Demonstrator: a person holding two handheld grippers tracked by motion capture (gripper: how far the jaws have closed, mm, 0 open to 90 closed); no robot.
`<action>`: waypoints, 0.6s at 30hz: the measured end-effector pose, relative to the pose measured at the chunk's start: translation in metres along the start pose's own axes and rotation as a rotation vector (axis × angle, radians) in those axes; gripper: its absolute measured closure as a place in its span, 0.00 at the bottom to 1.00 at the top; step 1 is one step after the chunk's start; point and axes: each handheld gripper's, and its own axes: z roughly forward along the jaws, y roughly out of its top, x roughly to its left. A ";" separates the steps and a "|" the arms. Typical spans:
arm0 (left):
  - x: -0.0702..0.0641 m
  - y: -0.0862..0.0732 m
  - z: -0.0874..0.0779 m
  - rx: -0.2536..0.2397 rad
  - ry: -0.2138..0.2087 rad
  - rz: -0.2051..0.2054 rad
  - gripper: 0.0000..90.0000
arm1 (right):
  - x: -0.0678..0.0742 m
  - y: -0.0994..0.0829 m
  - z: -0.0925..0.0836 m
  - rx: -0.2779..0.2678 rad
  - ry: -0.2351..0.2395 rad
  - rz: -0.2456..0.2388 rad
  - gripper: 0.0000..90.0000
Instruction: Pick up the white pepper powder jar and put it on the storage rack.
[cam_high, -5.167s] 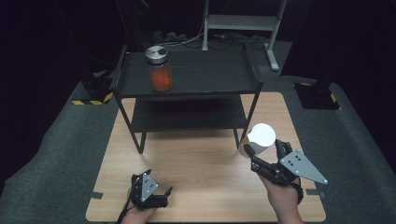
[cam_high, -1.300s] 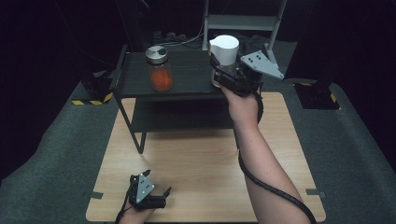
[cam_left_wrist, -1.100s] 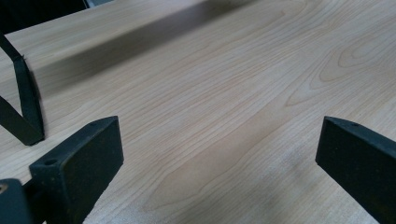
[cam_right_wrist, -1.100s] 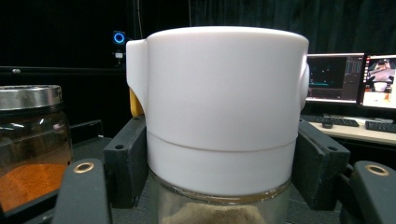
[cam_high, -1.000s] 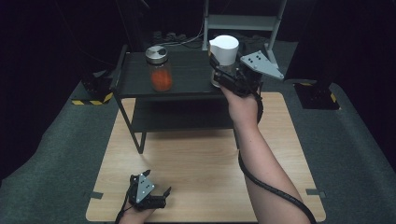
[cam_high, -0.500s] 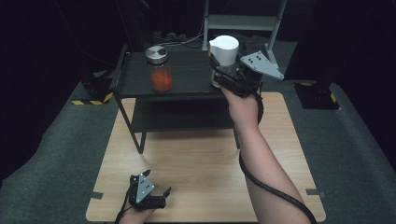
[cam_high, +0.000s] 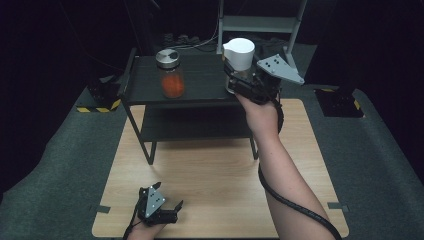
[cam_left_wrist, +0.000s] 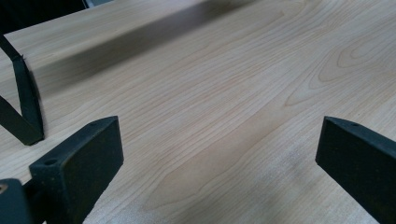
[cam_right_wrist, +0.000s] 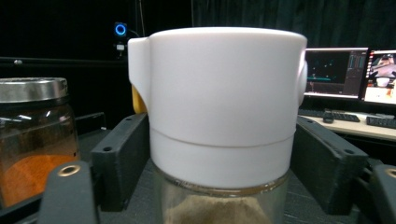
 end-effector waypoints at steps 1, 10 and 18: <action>0.000 0.000 0.000 0.000 0.000 0.001 0.01 | 0.000 0.001 0.000 0.005 -0.001 -0.003 0.22; -0.001 0.000 0.000 0.002 0.002 0.003 0.01 | 0.003 0.003 -0.006 0.011 -0.005 -0.019 0.12; -0.001 0.000 0.000 0.001 0.002 0.003 0.01 | 0.006 0.002 -0.017 0.002 0.016 -0.024 0.00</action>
